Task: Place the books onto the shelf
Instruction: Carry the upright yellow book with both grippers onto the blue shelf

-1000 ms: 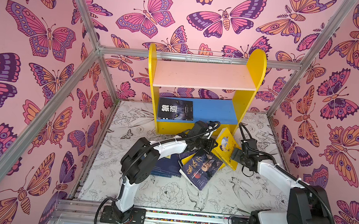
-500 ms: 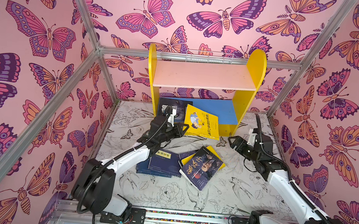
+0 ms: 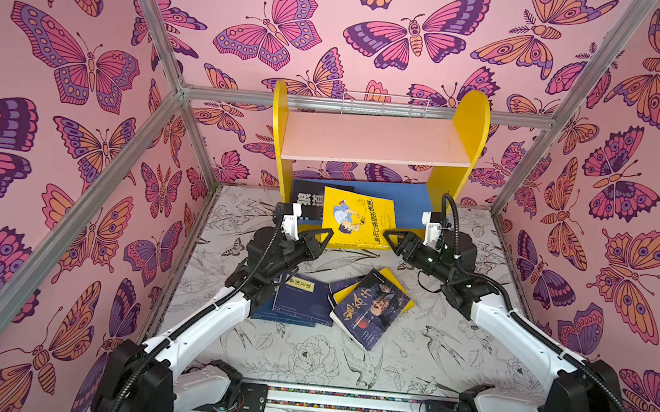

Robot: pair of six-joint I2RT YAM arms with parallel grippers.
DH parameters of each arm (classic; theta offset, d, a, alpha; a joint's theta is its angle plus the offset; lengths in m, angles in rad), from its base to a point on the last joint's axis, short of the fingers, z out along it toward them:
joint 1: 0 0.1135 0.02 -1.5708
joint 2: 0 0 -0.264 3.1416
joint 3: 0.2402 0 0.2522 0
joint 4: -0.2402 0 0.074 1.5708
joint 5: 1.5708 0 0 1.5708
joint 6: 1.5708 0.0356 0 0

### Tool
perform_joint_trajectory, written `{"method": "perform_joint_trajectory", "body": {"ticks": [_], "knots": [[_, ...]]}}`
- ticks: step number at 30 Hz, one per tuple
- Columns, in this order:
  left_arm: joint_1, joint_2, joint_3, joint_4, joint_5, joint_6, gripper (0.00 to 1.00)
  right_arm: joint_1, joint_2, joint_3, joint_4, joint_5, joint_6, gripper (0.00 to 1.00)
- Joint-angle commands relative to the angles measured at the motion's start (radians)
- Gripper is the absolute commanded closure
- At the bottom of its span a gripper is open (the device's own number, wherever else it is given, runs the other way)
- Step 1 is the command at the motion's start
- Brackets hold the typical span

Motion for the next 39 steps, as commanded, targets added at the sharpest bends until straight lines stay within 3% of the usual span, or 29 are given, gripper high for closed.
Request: {"method": "perform_joint_trajectory", "body": {"ticks": [1,8,14,18,19,23,25,31,39], "knots": [[0.007,-0.052,-0.018,0.092,-0.023,-0.007,1.00,0.020,0.022,0.039,0.107,-0.005,0.071,0.45],[0.007,-0.082,-0.027,0.063,-0.059,0.041,1.00,0.036,0.021,0.033,0.151,0.005,0.133,0.65],[0.009,-0.079,-0.026,0.019,-0.080,0.061,1.00,0.037,0.006,0.028,0.171,0.016,0.162,0.98],[0.011,-0.077,-0.035,0.004,-0.102,0.061,1.00,0.038,0.010,0.036,0.196,0.002,0.183,1.00],[0.011,-0.080,-0.041,0.007,-0.108,0.060,1.00,0.038,0.013,0.040,0.204,-0.011,0.186,0.99],[0.020,-0.103,-0.066,0.049,-0.118,0.048,1.00,0.037,0.018,0.042,0.160,-0.017,0.180,0.57],[0.025,-0.117,-0.080,0.075,-0.115,0.047,1.00,0.037,0.018,0.022,0.162,0.008,0.188,0.48],[0.044,-0.156,-0.092,0.090,-0.116,0.051,1.00,0.027,0.012,-0.033,0.166,0.059,0.190,0.44],[0.050,-0.154,-0.098,0.128,-0.101,0.043,1.00,0.029,0.080,-0.004,0.217,-0.087,0.199,0.44]]}}
